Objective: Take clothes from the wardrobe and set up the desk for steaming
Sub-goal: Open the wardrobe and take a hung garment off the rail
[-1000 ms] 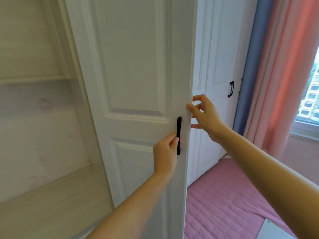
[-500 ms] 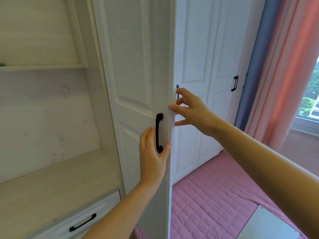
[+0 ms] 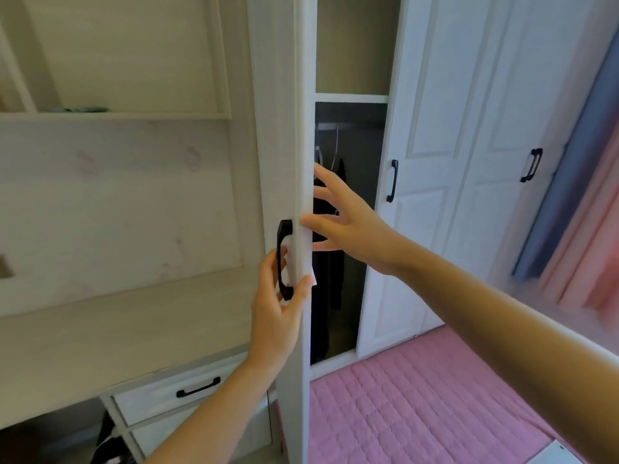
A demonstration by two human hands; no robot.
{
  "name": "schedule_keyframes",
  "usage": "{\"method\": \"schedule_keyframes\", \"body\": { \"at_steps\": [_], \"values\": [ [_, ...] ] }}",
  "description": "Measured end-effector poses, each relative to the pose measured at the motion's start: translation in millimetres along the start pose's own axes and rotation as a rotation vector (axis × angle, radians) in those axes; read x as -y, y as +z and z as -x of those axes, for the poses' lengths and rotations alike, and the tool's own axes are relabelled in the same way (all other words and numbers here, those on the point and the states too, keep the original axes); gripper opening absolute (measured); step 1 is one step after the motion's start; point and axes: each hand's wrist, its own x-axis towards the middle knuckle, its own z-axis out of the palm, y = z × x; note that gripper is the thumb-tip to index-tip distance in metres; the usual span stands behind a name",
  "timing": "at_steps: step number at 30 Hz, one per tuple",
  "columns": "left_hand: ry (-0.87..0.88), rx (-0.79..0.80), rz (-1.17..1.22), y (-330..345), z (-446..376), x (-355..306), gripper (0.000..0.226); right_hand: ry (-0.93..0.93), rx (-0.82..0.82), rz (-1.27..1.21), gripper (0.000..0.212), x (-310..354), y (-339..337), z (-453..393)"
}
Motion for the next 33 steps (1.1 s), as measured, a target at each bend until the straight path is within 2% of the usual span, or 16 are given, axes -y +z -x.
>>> {"method": "schedule_keyframes", "body": {
  "at_steps": [8,16,21,23,26,29,33],
  "values": [
    [-0.015,-0.082,-0.023,-32.2,-0.7,-7.3,0.05,-0.098,0.006,0.031,0.072,-3.5,32.1,-14.6],
    [-0.028,-0.205,-0.083,-19.1,5.2,-15.4,0.043,-0.096,-0.016,-0.041,0.064,-12.1,24.6,-13.5],
    [-0.016,-0.311,-0.14,-9.8,10.8,-22.1,0.048,-0.097,-0.008,0.032,0.058,-23.3,15.0,-7.8],
    [0.058,-0.356,-0.232,-6.3,13.0,-25.6,0.051,-0.069,-0.008,0.036,0.055,-30.1,6.3,-3.9],
    [0.288,-0.435,-0.457,-0.4,13.5,-30.5,0.054,-0.019,-0.022,0.074,0.046,-41.7,-10.7,1.1],
    [0.437,-0.491,-0.572,12.3,12.5,-38.3,0.05,0.017,-0.032,0.119,0.042,-52.2,-30.1,6.8],
    [0.592,-0.393,-0.667,37.6,10.3,-45.1,0.037,0.052,-0.095,0.185,0.041,-68.7,-57.5,13.3]
  ]
}}
